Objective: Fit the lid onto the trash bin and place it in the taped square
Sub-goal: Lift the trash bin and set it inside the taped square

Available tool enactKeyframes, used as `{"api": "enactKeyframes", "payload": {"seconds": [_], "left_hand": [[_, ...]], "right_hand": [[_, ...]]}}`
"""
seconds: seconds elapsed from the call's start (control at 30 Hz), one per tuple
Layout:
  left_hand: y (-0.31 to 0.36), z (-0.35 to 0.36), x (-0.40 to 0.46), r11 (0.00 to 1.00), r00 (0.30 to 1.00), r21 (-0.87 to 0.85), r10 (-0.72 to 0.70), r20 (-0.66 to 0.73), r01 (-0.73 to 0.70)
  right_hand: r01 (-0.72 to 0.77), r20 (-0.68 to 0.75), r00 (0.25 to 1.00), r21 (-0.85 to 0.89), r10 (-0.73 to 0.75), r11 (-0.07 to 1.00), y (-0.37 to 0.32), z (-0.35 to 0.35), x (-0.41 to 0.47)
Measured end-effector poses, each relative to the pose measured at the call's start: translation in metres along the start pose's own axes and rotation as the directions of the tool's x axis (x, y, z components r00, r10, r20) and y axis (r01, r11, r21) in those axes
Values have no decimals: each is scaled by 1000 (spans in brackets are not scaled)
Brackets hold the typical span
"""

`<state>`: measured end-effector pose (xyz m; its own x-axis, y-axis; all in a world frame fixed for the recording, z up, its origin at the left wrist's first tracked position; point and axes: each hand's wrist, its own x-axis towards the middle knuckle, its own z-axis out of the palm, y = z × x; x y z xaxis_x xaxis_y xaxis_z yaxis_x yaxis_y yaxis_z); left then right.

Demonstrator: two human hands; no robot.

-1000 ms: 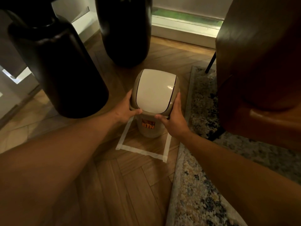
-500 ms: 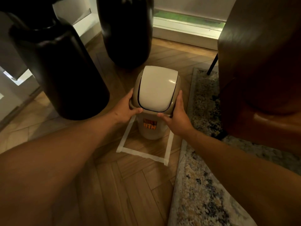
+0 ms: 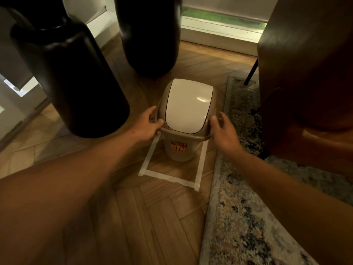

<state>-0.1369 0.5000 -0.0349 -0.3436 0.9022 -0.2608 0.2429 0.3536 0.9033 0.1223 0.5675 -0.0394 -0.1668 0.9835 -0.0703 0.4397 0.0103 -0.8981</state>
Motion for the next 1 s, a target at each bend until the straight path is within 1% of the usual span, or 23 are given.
{"api": "enactKeyframes", "payload": {"seconds": [0.03, 0.07, 0.13, 0.2, 0.3, 0.4, 0.57, 0.73, 0.87, 0.93, 1.0], "left_hand": [[1, 1, 1, 998, 998, -38, -47, -48, 45], [1, 1, 1, 995, 993, -68, -81, -86, 76], [-1, 1, 2, 990, 988, -108, -103, -118, 90], [-5, 0, 2, 990, 988, -112, -95, -118, 82], [-11, -7, 2, 988, 987, -130, -99, -123, 83], [-18, -18, 1, 993, 983, -88, -86, -164, 72], [-27, -28, 1, 990, 977, -118, -96, -190, 75], [-29, -23, -3, 961, 971, -258, -150, -188, 99], [-24, -23, -8, 948, 970, -303, -162, -183, 101], [-22, -26, -9, 956, 968, -277, -155, -195, 97], [-21, -28, -9, 981, 968, -184, -104, -228, 62]], "right_hand": [[-82, -50, 995, 7, 82, 997, -1, 1, 3], [-158, -60, 985, 37, 160, 987, -3, 2, 6], [-264, -16, 964, 99, 267, 959, -4, 7, 9], [-310, 17, 951, 130, 310, 942, -4, 10, 8], [-345, 74, 939, 209, 337, 915, -2, 14, 4], [-381, 141, 924, 278, 354, 882, -4, 23, 2], [-370, 130, 929, 294, 346, 882, -6, 39, 0], [-387, 155, 921, 292, 356, 875, -6, 37, 0], [-396, 160, 917, 284, 364, 873, -4, 35, -7], [-357, 119, 934, 277, 337, 892, -6, 34, -11], [-277, 47, 961, 210, 273, 938, -7, 34, -14]]}}
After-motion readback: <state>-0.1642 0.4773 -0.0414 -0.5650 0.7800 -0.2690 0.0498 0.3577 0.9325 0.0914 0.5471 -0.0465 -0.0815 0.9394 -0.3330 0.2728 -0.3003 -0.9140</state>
